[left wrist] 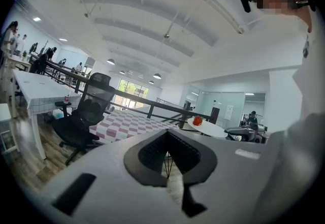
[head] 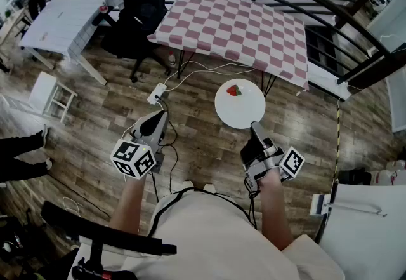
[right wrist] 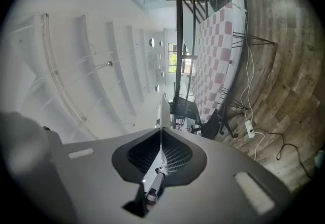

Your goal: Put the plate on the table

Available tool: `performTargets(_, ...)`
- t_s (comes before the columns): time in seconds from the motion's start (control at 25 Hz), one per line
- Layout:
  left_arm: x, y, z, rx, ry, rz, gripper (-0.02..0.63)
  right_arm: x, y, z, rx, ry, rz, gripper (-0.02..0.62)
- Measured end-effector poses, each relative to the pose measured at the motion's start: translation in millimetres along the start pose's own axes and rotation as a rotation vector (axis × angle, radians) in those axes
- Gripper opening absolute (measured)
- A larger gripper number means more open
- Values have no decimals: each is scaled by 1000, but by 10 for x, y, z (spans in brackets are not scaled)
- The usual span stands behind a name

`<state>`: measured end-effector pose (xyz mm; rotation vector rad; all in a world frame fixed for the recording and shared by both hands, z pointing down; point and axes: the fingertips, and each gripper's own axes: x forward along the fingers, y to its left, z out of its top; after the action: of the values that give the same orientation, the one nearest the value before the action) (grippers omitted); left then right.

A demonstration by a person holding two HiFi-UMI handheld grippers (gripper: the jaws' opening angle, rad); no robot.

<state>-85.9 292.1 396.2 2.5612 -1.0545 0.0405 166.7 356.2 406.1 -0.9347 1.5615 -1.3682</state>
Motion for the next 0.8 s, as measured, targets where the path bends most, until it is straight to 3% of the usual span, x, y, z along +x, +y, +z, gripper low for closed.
performTargets(0.8,-507,-437,-11,27,-46,22,6,-256,239,-498,-37,107,62,20)
